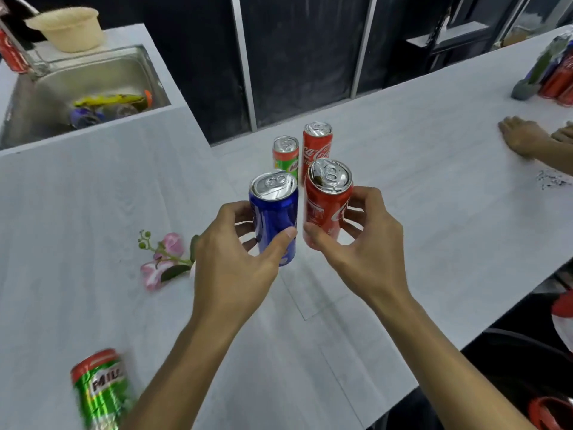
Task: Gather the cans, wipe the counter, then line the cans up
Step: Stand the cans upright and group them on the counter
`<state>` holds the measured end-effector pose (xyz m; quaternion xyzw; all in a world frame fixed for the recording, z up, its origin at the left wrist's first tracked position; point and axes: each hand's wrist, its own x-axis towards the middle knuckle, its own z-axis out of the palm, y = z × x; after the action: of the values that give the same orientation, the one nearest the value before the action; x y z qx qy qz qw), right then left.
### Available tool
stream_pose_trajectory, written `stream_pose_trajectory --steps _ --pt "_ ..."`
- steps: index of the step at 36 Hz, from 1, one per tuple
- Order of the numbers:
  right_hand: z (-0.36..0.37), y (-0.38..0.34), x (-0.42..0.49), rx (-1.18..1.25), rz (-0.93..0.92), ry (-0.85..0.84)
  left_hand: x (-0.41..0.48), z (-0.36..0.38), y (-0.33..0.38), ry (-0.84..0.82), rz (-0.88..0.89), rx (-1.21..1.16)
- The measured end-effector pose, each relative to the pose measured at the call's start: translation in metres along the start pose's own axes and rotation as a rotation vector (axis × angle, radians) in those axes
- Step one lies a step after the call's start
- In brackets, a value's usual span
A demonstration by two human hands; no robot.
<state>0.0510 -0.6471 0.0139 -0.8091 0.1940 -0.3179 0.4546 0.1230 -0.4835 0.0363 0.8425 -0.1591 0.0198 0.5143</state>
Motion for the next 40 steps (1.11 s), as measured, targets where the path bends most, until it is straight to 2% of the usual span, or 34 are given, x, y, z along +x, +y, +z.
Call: stream_pose_trajectory --steps 18,40 --pt "0.014 0.081 0.078 0.023 0.016 0.013 0.062 0.085 -0.009 0.027 0.0 -0.025" --pt "0.032 0.124 0.1 0.0 0.019 -0.022 0.076 0.118 -0.034 0.016 -0.008 0.001"
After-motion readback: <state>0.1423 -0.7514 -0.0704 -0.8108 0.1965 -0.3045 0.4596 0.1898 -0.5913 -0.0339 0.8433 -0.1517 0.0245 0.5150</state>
